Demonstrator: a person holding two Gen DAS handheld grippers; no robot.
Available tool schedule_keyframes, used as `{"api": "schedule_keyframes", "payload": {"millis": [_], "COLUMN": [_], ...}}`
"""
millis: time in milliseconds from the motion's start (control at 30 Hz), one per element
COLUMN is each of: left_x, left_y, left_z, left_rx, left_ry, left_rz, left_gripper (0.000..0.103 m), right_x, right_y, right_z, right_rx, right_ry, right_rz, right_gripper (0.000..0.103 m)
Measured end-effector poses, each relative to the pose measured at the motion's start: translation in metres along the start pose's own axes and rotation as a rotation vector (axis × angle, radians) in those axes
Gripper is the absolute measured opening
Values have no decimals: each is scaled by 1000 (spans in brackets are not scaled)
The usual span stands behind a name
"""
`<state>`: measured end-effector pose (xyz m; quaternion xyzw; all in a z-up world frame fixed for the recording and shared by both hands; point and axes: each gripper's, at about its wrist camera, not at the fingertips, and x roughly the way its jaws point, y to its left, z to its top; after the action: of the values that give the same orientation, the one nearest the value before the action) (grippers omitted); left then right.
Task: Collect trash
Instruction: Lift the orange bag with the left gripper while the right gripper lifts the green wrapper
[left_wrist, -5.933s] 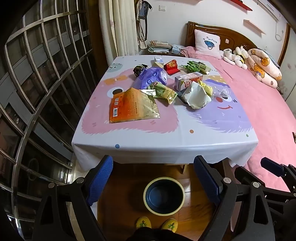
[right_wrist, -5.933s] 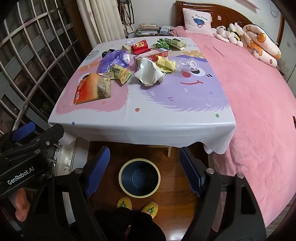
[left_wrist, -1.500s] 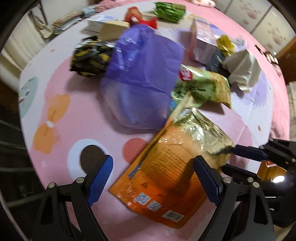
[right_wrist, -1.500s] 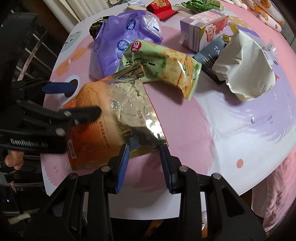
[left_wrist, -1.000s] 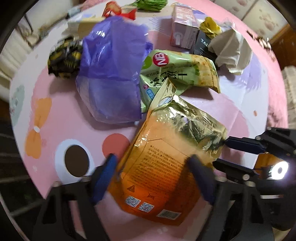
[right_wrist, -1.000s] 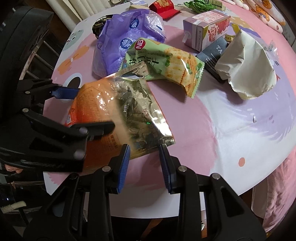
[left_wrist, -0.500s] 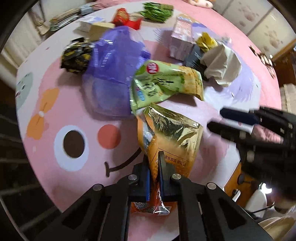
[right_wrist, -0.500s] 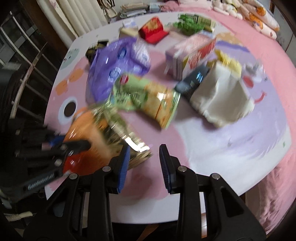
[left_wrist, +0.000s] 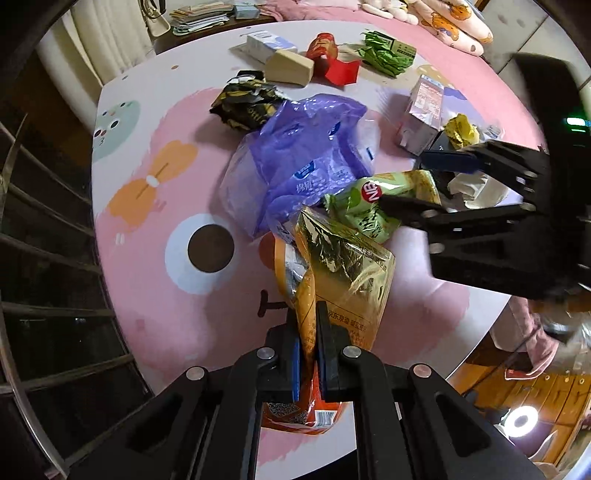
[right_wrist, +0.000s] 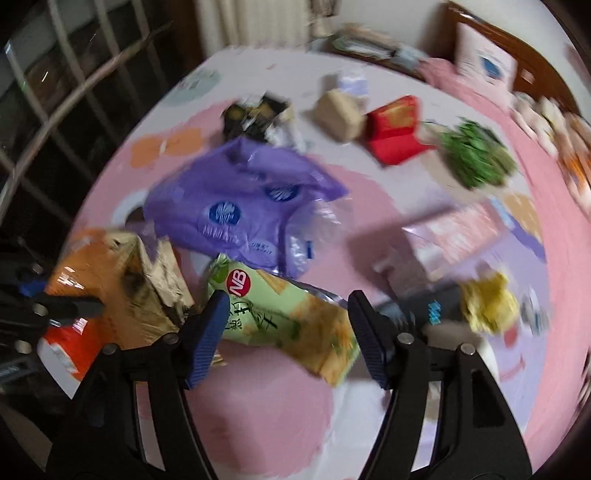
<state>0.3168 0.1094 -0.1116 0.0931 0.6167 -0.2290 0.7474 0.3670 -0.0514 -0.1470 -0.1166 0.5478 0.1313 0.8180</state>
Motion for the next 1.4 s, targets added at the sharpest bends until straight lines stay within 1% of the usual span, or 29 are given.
{"api": "schedule_keyframes", "payload": {"millis": [100,167,233,300,367,433,467,500,533,567,633,667,733,867,900,1067,1167,1400], "left_x": [4,7,8,7,6,6,6,6,6,6,4,3,0,-8,-10,-19,-25,-38], "left_y": [5,6,5,4,4,2,1,0,-2,-3,-7,-9,-14,-24,-26,-46,-59,-96], "left_z": [-1,-2,-4,-5,-6,-8,-9,-9,-10,-11,-12,-13,-15,-19,-21,-30,-36,-56], "left_rx": [-17,-23,-31,-33,-38,-46,-49,-51,-53,-55,-60,-63,-71,-87,-89,-93,-114,-184], "left_ry": [4,6,9,6,7,9,10,10,9,8,4,1,-8,-28,-33,-48,-71,-122], "left_rz": [-5,1,7,14,26,35,40,44,47,49,58,61,69,96,101,145,175,248], "left_gripper": [6,6,6,6,6,6,6,6,6,6,6,6,6,6,6,6,6,6], "right_x": [20,33,33,32,30,27,24,21,20,19,17,19,17,-1,-4,-37,-54,-96], "right_y": [4,3,-1,-5,-3,-1,0,2,2,4,5,7,6,-1,-3,-13,-19,-23], "right_z": [-1,-5,-9,-13,-17,-23,-26,-27,-30,-34,-37,-34,-38,-44,-41,-53,-58,-101], "right_rx": [-59,-64,-26,-5,-13,-16,-17,-18,-17,-14,-4,0,16,9,2,-11,-29,-82], "right_ry": [48,86,68,62,56,43,36,33,32,33,40,48,74,98,97,93,83,37], "right_rz": [10,24,54,56,43,41,40,37,37,40,54,61,70,84,85,128,133,147], "right_gripper": [64,64,64,63,58,43,38,28,22,20,8,7,3,2,2,2,2,2]}}
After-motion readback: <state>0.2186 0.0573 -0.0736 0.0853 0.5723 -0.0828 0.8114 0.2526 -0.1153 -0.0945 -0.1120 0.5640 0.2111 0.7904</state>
